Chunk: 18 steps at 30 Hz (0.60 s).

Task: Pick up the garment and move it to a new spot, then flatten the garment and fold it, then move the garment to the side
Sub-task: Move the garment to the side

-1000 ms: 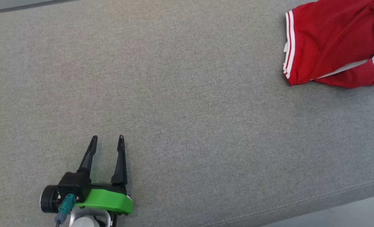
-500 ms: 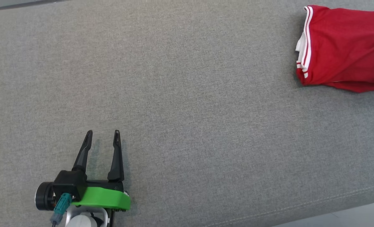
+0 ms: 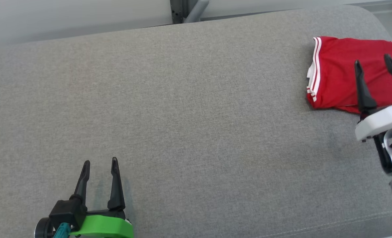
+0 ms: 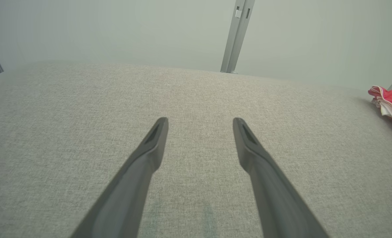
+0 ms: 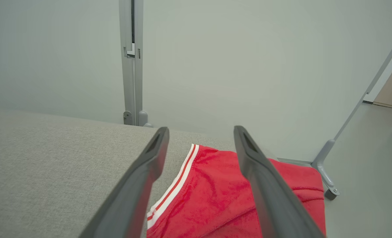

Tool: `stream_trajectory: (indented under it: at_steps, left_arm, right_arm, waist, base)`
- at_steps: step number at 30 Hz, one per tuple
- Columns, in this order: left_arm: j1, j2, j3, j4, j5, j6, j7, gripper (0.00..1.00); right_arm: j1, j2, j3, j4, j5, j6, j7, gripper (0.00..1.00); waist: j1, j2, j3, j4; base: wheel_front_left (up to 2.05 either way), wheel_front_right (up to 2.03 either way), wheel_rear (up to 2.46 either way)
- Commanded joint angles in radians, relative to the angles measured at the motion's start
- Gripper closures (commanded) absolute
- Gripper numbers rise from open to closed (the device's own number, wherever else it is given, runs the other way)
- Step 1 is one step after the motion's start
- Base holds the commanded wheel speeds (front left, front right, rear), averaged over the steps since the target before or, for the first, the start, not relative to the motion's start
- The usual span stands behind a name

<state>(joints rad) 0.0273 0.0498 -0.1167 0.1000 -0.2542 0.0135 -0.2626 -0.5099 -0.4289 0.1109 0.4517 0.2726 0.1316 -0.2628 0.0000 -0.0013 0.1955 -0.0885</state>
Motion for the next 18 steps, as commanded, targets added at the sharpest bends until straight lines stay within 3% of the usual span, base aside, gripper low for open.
stream_trajectory:
  at_steps: [1, 10, 15, 18]
  left_arm:
    - [0.016, 0.002, -0.002, 0.000, -0.002, 0.003, -0.003, 0.00]
    - [0.065, 0.002, 0.025, 0.017, 0.025, -0.013, -0.003, 0.00]
    - [0.081, 0.002, 0.054, 0.032, 0.042, -0.035, -0.003, 0.00]
    - [0.085, 0.002, 0.067, 0.038, 0.045, -0.043, -0.003, 0.00]
  right_arm:
    - [0.051, 0.028, -0.021, -0.031, -0.023, -0.002, -0.002, 0.00]
    - [0.384, 0.263, -0.214, -0.237, -0.210, -0.002, -0.002, 0.00]
    - [0.480, 0.335, -0.237, -0.288, -0.267, -0.002, -0.002, 0.00]
    - [0.509, 0.346, -0.221, -0.282, -0.294, -0.002, -0.002, 0.00]
  waist:
    - [0.0000, 0.0013, -0.060, 0.060]
    - [0.0000, 0.0013, -0.143, 0.164]
    - [0.0000, 0.0013, -0.173, 0.173]
    - [0.0000, 0.0013, -0.183, 0.168]
  base:
    - [0.00, 0.00, 0.00]
    - [0.00, 0.00, 0.00]
    - [0.00, 0.00, 0.00]
    - [0.00, 0.00, 0.00]
